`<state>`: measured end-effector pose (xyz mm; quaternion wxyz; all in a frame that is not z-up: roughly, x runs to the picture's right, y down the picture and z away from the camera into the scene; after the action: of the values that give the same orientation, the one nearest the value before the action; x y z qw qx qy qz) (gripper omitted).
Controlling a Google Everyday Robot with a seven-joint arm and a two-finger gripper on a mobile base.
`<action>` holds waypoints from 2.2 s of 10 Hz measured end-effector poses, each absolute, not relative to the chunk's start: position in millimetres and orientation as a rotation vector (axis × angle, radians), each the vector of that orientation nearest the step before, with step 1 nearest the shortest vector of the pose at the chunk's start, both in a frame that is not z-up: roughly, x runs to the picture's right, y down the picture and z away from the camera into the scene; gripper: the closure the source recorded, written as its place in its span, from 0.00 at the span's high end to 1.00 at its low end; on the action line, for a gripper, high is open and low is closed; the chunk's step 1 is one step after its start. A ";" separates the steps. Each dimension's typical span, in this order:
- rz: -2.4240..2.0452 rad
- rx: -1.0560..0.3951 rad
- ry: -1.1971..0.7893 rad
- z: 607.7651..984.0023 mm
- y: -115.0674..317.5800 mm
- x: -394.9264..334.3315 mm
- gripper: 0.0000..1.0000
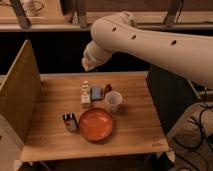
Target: Knock the eraser over
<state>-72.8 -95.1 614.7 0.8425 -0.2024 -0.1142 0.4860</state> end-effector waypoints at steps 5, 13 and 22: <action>0.991 -0.533 -0.114 623.0 -46.1 -65.3 0.00; 0.935 -0.632 0.080 627.6 -2.7 -48.0 0.00; 0.709 -0.664 0.118 626.9 106.7 -95.1 0.00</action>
<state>-95.1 106.7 626.9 0.8827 -0.3189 0.0566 0.3406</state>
